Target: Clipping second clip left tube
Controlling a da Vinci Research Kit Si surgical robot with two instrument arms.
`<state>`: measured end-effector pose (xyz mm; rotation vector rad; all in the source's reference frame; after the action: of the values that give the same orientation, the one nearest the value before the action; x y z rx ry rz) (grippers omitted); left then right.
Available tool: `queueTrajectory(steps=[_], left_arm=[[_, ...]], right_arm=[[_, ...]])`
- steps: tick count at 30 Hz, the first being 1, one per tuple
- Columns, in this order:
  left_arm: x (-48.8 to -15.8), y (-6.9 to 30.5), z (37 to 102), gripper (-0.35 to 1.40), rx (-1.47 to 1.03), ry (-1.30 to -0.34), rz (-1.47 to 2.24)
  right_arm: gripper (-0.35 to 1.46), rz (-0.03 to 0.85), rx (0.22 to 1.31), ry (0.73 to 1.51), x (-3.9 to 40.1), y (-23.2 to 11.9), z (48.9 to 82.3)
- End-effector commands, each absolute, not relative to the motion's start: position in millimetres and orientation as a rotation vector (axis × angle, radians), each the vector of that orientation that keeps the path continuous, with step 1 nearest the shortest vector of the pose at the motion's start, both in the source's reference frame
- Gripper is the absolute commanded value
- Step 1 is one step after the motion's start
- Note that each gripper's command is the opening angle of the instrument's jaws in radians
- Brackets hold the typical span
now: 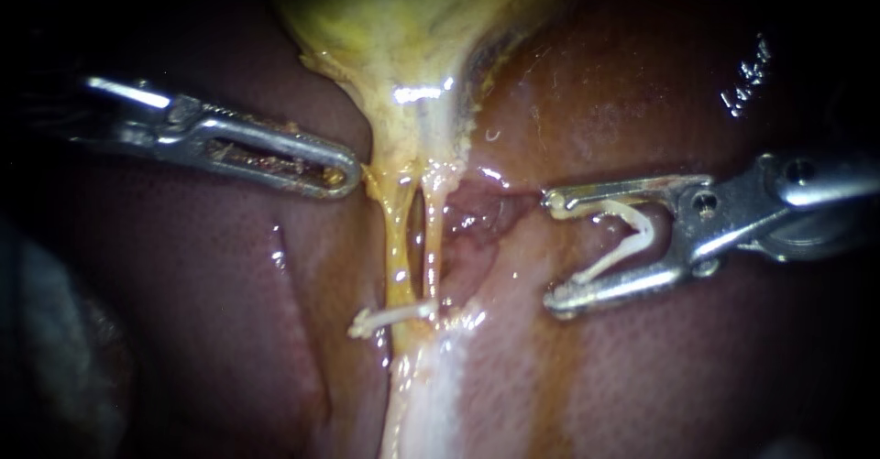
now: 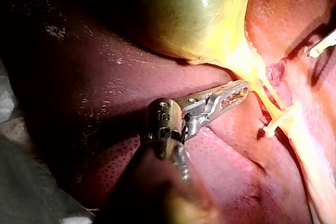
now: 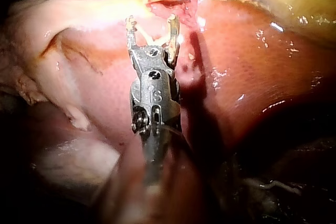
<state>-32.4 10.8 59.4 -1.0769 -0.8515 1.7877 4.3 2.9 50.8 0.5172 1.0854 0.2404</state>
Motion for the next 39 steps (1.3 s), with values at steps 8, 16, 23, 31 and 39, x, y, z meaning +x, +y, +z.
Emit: queueTrajectory(steps=[8,16,23,31,39], left_arm=[[-29.1,12.9,55.8,-0.35,-1.074,-0.851,1.777],[-27.7,13.7,52.7,-0.35,-1.106,-0.821,1.824],[-28.0,13.3,53.1,-0.35,-1.101,-0.803,1.867],[-28.6,12.9,53.5,-0.35,-1.103,-0.769,1.947],[-29.2,13.0,53.5,-0.35,-1.105,-0.763,1.95]], right_arm=[[0.5,0.241,0.517,1.085,4.3,2.9,50.9],[0.5,0.238,0.522,1.085,4.5,2.9,50.8],[0.49,0.247,0.585,1.078,7.2,2.6,50.2],[0.48,0.314,0.697,1.06,12.4,1.1,50.5],[0.45,0.376,0.764,1.065,15.9,0.3,53.0]])
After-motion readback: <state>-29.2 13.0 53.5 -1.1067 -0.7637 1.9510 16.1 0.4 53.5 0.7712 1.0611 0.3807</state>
